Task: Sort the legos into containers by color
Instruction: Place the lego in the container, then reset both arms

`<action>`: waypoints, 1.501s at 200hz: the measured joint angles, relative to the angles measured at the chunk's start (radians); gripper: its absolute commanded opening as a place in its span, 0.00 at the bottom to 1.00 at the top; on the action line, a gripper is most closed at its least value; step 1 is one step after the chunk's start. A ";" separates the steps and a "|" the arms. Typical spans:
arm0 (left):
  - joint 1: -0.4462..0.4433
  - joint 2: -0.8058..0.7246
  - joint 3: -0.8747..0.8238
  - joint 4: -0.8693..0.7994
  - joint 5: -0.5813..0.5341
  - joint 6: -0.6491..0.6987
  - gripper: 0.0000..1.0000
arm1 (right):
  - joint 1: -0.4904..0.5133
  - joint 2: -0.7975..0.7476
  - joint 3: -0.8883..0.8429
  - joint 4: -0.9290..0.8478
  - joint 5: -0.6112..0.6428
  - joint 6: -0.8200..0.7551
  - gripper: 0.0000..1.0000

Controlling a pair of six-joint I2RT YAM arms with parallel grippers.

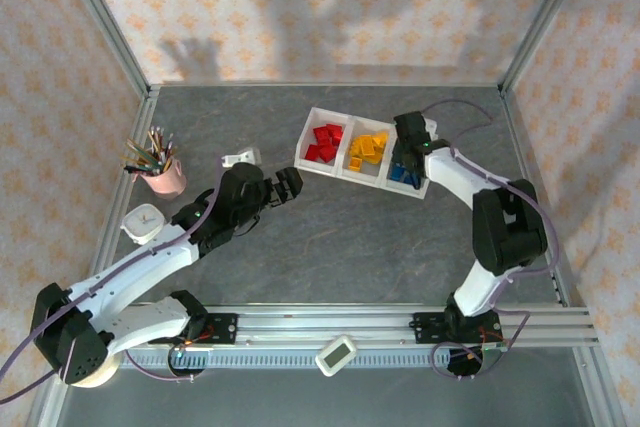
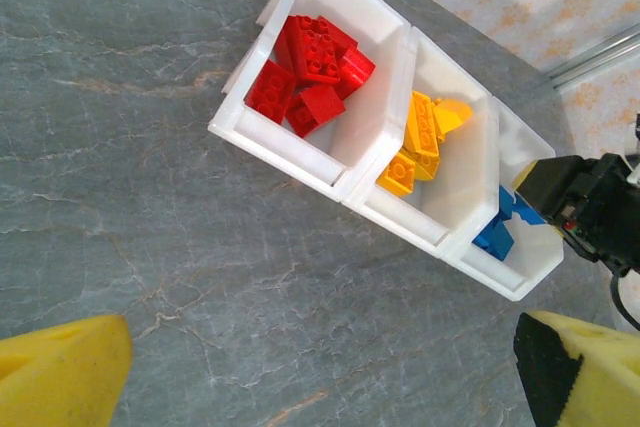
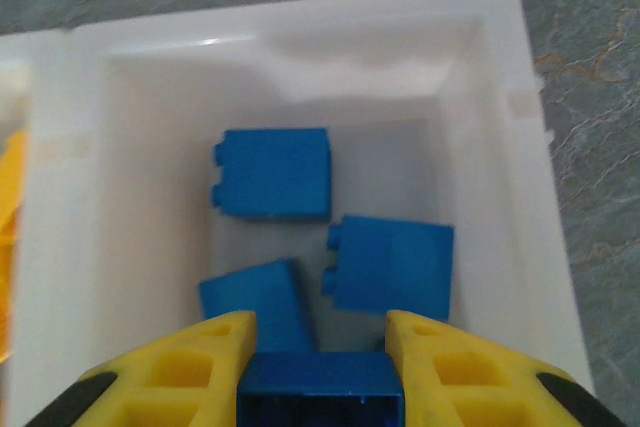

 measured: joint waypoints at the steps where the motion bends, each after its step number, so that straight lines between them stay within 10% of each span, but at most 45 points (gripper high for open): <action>1: 0.001 0.000 0.000 0.001 0.000 0.001 0.99 | -0.002 0.002 0.001 0.001 0.000 0.000 0.34; 106: 0.056 0.007 0.000 0.015 -0.034 0.040 0.99 | -0.015 -0.190 0.018 0.029 0.027 -0.037 1.00; 161: 0.288 0.033 -0.011 0.084 -0.241 0.166 0.99 | -0.078 -0.549 -0.306 0.214 0.259 -0.048 1.00; 210: 0.430 0.185 -0.176 0.447 -0.411 0.398 0.99 | -0.152 -0.548 -0.723 0.539 0.389 -0.100 1.00; 300: 0.552 0.420 -0.483 1.176 -0.295 0.739 1.00 | -0.202 -0.322 -0.888 1.272 0.158 -0.294 1.00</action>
